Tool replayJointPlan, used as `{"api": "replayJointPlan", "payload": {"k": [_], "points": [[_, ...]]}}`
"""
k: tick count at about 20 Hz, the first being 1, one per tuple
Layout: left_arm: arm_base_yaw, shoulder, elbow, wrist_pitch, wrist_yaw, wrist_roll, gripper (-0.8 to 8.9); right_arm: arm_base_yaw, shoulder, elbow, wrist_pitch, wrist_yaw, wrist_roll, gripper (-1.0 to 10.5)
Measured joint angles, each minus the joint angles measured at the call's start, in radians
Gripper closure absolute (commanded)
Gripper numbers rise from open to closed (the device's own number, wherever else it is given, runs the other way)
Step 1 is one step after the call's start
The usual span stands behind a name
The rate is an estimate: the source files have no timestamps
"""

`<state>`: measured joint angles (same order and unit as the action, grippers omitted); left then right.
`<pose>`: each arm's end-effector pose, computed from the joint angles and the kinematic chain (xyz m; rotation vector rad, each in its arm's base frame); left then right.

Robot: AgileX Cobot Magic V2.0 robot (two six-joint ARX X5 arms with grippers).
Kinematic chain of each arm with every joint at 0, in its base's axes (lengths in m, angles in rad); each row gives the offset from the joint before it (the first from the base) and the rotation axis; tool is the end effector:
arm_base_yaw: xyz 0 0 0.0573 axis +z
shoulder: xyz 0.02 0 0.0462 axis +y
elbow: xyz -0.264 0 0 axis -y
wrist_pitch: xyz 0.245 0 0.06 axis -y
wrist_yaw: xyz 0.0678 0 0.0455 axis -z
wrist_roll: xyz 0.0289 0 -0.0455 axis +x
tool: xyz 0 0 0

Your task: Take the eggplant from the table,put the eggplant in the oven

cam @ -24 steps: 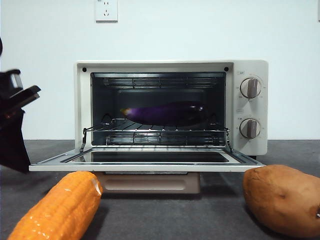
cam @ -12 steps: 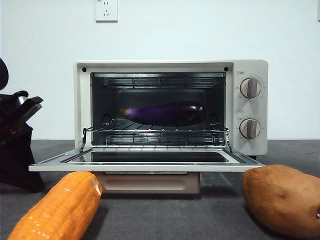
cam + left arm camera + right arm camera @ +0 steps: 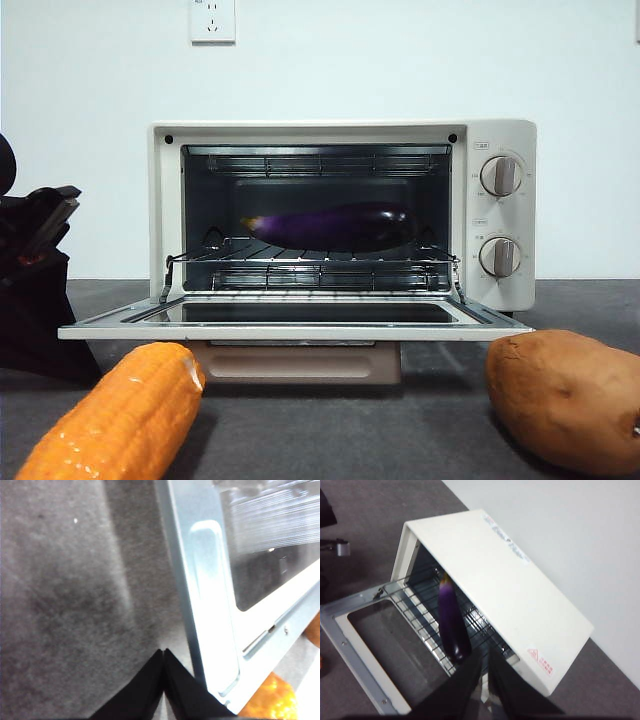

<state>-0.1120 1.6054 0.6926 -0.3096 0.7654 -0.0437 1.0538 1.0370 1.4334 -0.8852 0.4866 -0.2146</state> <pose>0.2528 -0.0486 0.1269 -0.4399 1.2099 -0.7376 0.0962 0.1419 0.4369 -0.5515 0.2963 0.5954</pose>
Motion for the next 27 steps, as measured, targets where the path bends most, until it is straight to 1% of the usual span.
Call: {"api": "replayJointPlan", "payload": {"k": [6, 9, 13, 18, 21, 24, 27], "points": [[0.014, 0.0, 0.0, 0.002, 0.054, 0.001, 8.08, 0.0, -0.005, 0.0, -0.071, 0.0, 0.038, 9.4], [0.031, 0.002, 0.005, -0.001, 0.1, 0.0, 8.08, 0.0, -0.005, 0.0, -0.115, 0.0, 0.062, 9.4], [0.062, 0.004, 0.031, -0.004, 0.201, -0.003, 8.08, 0.0, -0.005, 0.0, -0.174, -0.001, 0.102, 9.4], [0.099, 0.004, 0.092, -0.003, 0.348, -0.034, 8.08, 0.0, -0.006, 0.0, -0.232, -0.004, 0.153, 9.4], [0.12, 0.004, 0.156, 0.0, 0.445, -0.062, 8.08, 0.0, -0.006, 0.0, -0.259, -0.035, 0.179, 9.4], [0.143, 0.004, 0.248, 0.004, 0.528, -0.101, 8.08, 0.0, -0.006, 0.0, -0.261, -0.091, 0.193, 9.4], [0.158, 0.004, 0.36, 0.005, 0.565, -0.143, 8.08, 0.0, -0.006, -0.004, -0.26, -0.145, 0.197, 9.4]]}}
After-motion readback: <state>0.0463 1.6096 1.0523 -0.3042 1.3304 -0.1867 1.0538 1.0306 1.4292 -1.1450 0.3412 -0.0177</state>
